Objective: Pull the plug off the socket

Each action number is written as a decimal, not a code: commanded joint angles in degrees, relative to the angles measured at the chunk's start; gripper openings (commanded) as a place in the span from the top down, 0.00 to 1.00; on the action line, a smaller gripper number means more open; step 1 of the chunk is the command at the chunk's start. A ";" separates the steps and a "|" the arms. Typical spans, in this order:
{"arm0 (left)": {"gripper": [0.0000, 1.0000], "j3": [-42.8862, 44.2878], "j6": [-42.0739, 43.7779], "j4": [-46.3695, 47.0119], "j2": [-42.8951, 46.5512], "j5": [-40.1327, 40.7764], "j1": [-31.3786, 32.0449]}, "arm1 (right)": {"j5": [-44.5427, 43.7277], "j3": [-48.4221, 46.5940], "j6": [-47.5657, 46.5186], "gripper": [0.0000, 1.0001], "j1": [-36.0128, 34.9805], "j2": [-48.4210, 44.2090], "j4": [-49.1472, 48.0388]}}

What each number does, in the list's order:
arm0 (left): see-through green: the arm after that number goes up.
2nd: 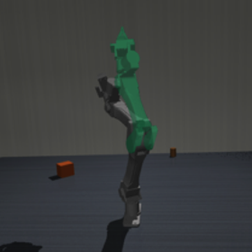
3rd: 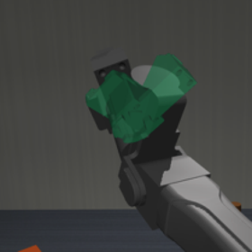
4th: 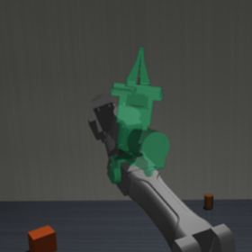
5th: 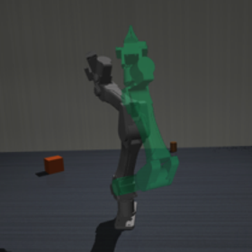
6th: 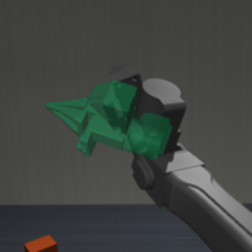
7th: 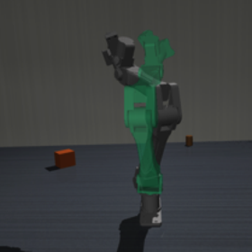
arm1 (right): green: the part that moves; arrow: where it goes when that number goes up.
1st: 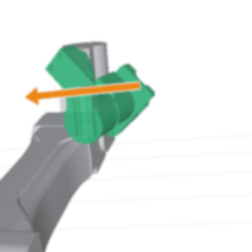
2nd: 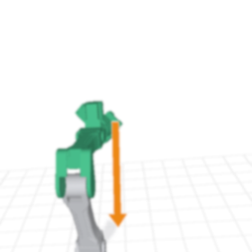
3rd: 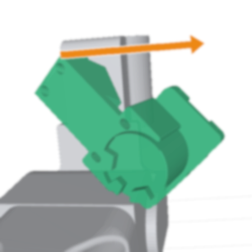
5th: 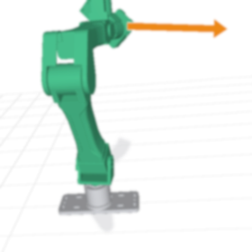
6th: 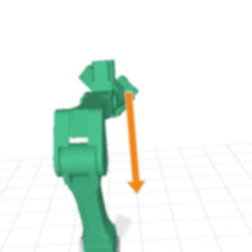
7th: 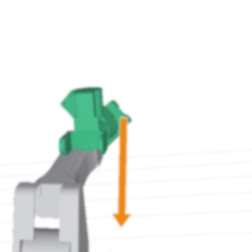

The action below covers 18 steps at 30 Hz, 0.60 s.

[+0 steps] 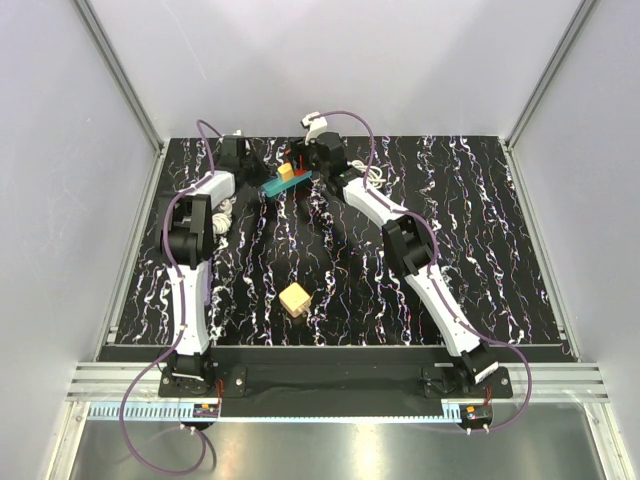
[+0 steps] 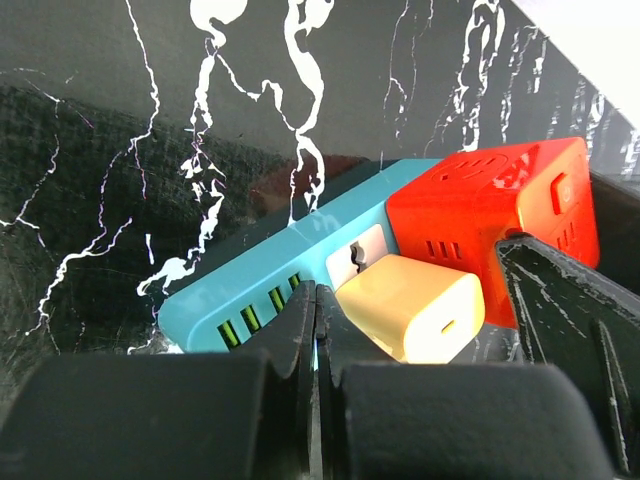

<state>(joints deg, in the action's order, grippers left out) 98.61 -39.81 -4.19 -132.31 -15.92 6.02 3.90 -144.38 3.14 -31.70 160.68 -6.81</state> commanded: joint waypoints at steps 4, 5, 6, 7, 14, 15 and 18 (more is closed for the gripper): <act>1.00 0.45 3.86 -6.27 -2.51 4.50 1.89 | -1.62 5.59 -1.38 1.00 -1.78 -9.42 -8.74; 1.00 0.36 3.95 -6.19 -2.43 4.58 1.89 | -1.36 5.16 -1.29 1.00 -1.96 -9.42 -8.57; 1.00 0.36 4.04 -6.27 -2.43 4.67 1.89 | -1.27 4.90 -1.03 1.00 -1.87 -9.25 -8.14; 1.00 0.53 4.13 -6.10 -2.51 4.59 1.98 | -1.35 4.55 -1.03 1.00 -1.87 -9.07 -7.87; 1.00 1.85 5.18 -6.80 -3.13 5.55 2.50 | -2.32 3.49 -0.85 1.00 -2.13 -10.39 -7.25; 1.00 1.94 5.18 -6.97 -3.22 5.55 2.50 | -2.32 3.31 -0.85 1.00 -2.13 -10.48 -7.34; 1.00 1.85 5.18 -7.06 -3.13 5.46 2.50 | -2.85 1.30 -0.68 1.00 -2.05 -10.04 -5.94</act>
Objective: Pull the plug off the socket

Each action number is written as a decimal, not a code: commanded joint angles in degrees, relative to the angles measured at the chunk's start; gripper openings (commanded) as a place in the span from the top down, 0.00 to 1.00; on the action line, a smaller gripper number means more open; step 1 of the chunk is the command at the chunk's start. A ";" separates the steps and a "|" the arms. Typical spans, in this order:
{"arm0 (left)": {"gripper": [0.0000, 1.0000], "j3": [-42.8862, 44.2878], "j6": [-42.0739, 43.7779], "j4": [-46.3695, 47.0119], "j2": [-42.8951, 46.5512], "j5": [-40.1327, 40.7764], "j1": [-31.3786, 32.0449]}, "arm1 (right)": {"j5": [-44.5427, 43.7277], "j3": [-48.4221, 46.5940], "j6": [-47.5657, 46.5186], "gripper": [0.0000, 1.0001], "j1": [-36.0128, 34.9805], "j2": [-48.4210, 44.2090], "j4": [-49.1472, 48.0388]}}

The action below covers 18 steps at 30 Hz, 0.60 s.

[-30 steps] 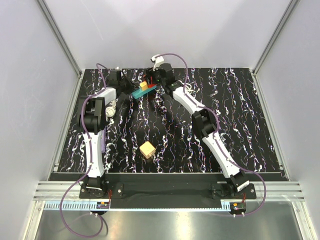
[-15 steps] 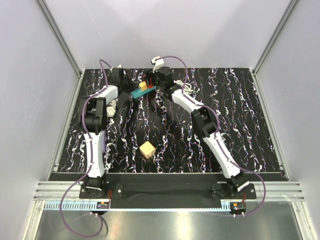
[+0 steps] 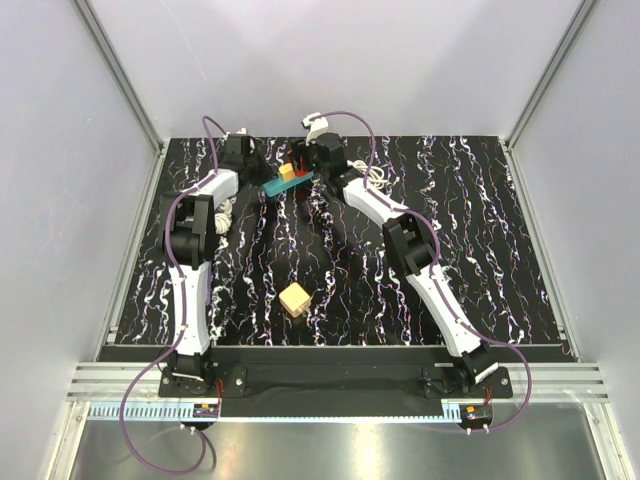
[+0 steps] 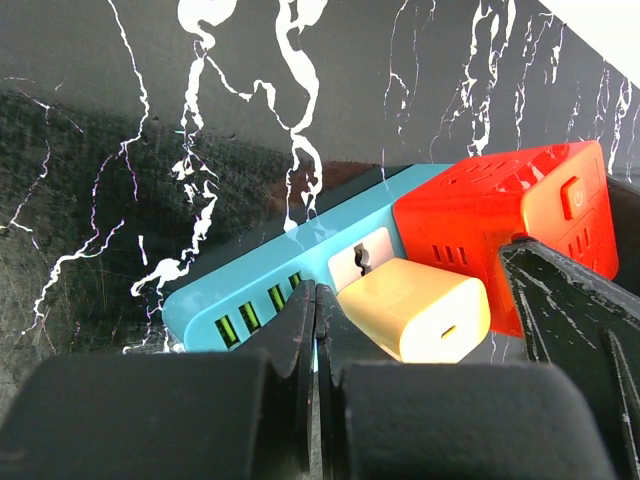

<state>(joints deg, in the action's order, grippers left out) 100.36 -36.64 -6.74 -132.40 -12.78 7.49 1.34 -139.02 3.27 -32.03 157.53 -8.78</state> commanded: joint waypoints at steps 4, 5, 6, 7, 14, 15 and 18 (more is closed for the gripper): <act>1.00 -0.51 1.93 -3.89 -2.78 2.32 1.04 | -0.73 -3.63 -0.90 1.00 -1.89 -8.11 -3.88; 1.00 -0.60 1.93 -3.80 -2.69 2.32 1.04 | -0.64 -3.10 -0.81 1.00 -1.81 -8.21 -4.14; 1.00 -0.60 1.93 -3.80 -2.69 2.32 1.04 | -0.55 -3.10 -0.72 1.00 -1.89 -8.29 -4.41; 1.00 -0.69 1.93 -3.72 -2.69 2.32 1.04 | -0.55 -3.79 -0.72 1.00 -1.98 -7.43 -3.45; 1.00 -0.86 1.93 -3.54 -2.52 2.40 1.04 | -0.90 -6.33 -1.33 1.00 -1.90 -8.39 -1.69; 1.00 -0.86 1.93 -3.45 -2.51 2.32 1.04 | -0.99 -7.57 -1.60 1.00 -2.07 -7.77 0.23; 1.00 -0.86 1.93 -3.36 -2.60 2.32 1.04 | -0.90 -6.36 -1.69 1.00 -2.33 -8.12 -1.49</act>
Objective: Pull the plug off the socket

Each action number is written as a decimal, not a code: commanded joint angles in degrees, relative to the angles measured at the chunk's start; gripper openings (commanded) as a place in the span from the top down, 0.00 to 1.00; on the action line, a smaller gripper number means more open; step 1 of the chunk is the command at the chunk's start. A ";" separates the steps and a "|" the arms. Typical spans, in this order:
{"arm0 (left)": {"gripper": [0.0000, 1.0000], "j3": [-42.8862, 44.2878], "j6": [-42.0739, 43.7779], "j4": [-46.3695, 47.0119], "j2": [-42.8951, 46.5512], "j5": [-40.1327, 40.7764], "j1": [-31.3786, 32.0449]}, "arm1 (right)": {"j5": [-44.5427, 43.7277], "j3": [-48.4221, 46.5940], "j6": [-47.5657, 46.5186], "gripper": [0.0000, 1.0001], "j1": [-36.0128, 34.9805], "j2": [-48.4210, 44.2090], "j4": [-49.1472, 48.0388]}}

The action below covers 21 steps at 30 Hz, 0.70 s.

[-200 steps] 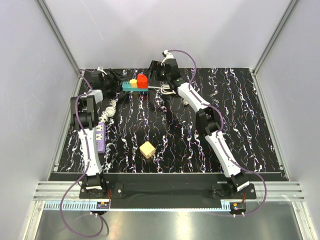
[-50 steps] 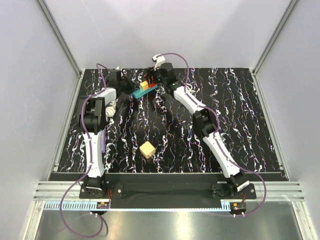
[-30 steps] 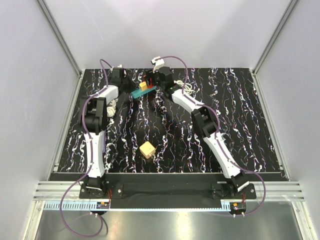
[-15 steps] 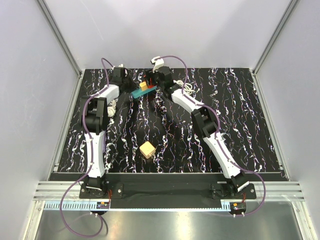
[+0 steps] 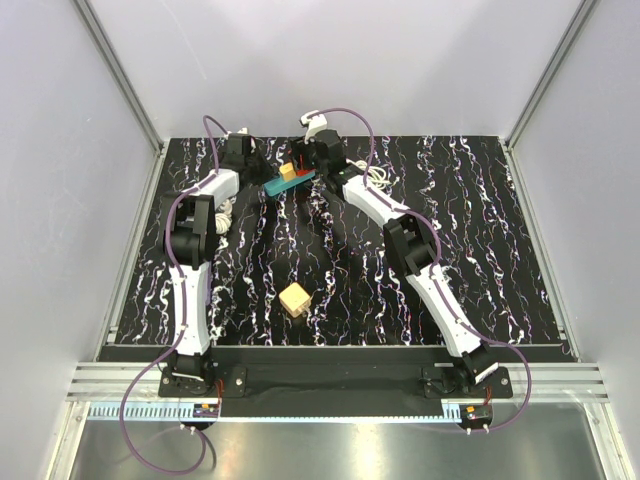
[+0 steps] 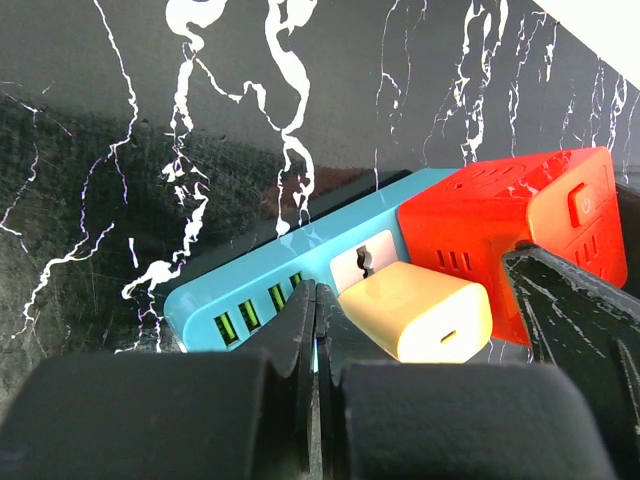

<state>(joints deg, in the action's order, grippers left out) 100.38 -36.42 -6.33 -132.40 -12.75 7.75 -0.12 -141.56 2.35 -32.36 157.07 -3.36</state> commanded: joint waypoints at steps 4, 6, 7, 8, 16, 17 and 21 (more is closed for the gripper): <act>1.00 -0.80 1.62 -3.78 -2.69 2.38 0.78 | 0.47 -6.45 -1.64 1.00 -2.36 -7.31 -3.94; 1.00 -0.80 1.53 -3.78 -2.69 2.29 0.78 | 0.47 -2.78 -2.08 1.00 -2.44 -8.97 -6.82; 1.00 -0.80 1.53 -3.78 -2.60 2.38 0.78 | 0.38 -1.80 -2.09 1.00 -2.97 -9.94 -7.19; 1.00 -0.80 1.53 -3.78 -2.69 2.38 0.78 | 0.47 -2.23 -2.00 1.00 -3.15 -9.95 -6.93; 1.00 -0.62 1.53 -4.04 -2.69 2.47 0.78 | -5.14 -12.68 -11.04 1.00 -5.69 -4.94 1.32; 1.00 -0.54 1.53 -4.13 -2.78 2.64 0.78 | -5.33 -12.69 -11.83 1.00 -5.87 -5.20 1.51; 1.00 -0.01 1.71 -4.66 -2.95 3.08 0.95 | -6.56 -8.83 -13.78 1.00 -6.40 -6.44 -1.74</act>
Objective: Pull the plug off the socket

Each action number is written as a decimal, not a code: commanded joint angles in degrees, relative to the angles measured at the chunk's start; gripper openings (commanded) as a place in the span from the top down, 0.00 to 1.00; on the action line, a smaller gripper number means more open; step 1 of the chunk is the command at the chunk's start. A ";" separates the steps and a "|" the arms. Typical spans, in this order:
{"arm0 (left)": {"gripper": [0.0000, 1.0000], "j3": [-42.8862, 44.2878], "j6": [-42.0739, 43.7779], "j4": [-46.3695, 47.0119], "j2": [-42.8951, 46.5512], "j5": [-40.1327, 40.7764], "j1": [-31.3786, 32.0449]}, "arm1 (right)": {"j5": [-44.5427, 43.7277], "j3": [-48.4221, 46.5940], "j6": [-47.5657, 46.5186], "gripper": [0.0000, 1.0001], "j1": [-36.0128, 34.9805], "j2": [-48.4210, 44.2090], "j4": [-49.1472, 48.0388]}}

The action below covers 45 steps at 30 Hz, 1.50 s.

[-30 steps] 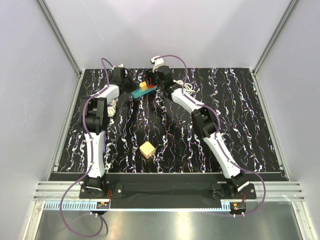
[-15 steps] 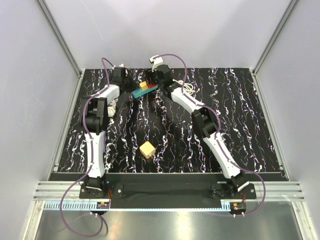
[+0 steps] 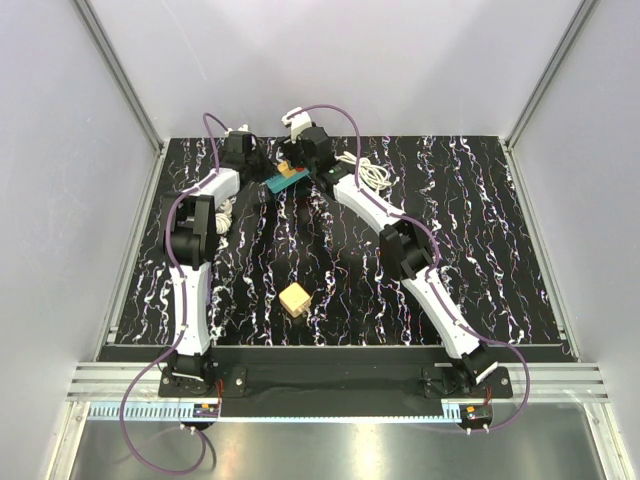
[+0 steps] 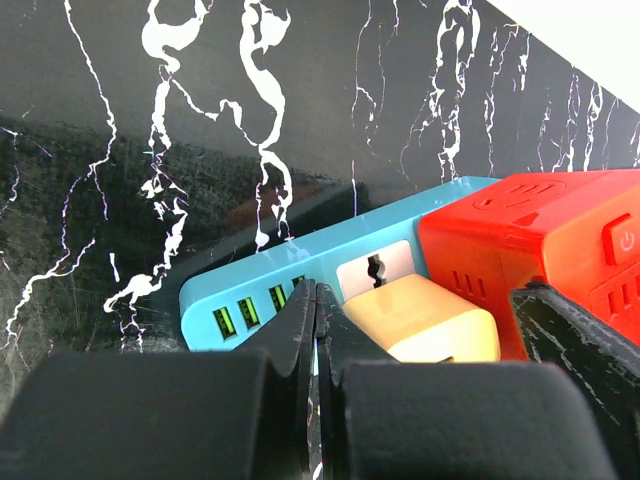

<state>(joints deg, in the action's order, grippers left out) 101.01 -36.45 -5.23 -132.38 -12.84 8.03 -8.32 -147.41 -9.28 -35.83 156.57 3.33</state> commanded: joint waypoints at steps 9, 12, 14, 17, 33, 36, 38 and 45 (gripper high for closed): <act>1.00 -0.47 1.73 -6.10 -3.15 3.35 0.67 | 2.87 -2.79 3.13 1.00 -1.43 -4.97 -8.52; 1.00 1.20 2.17 -7.94 -3.76 4.31 1.11 | 2.78 -2.35 1.55 1.00 -1.43 -4.26 -8.17; 1.00 2.52 2.52 -8.82 -4.29 4.93 1.37 | 2.78 -1.91 -0.29 1.00 -1.61 -3.73 -7.99; 1.00 4.36 2.96 -10.58 -4.99 5.72 1.72 | 1.55 -1.82 -1.53 1.00 -1.43 -3.12 -7.82; 1.00 8.06 3.93 -14.36 -6.58 7.22 2.43 | 5.32 -0.16 22.39 1.00 4.37 -5.40 -6.50; 1.00 8.41 3.93 -14.63 -6.75 7.48 2.51 | 3.15 4.31 13.17 1.00 1.83 -7.33 -10.62; 1.00 8.50 4.01 -14.72 -6.75 7.39 2.51 | 2.34 3.81 7.82 1.00 -0.02 -6.55 -10.55; 1.00 8.76 4.19 -14.89 -6.93 7.13 2.60 | 2.42 2.82 12.51 1.00 1.11 -5.75 -7.81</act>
<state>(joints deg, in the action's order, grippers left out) 109.91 -34.11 -15.14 -136.00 -7.35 10.20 -9.30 -143.24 0.80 -33.98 156.38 1.08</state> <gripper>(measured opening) 0.009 0.673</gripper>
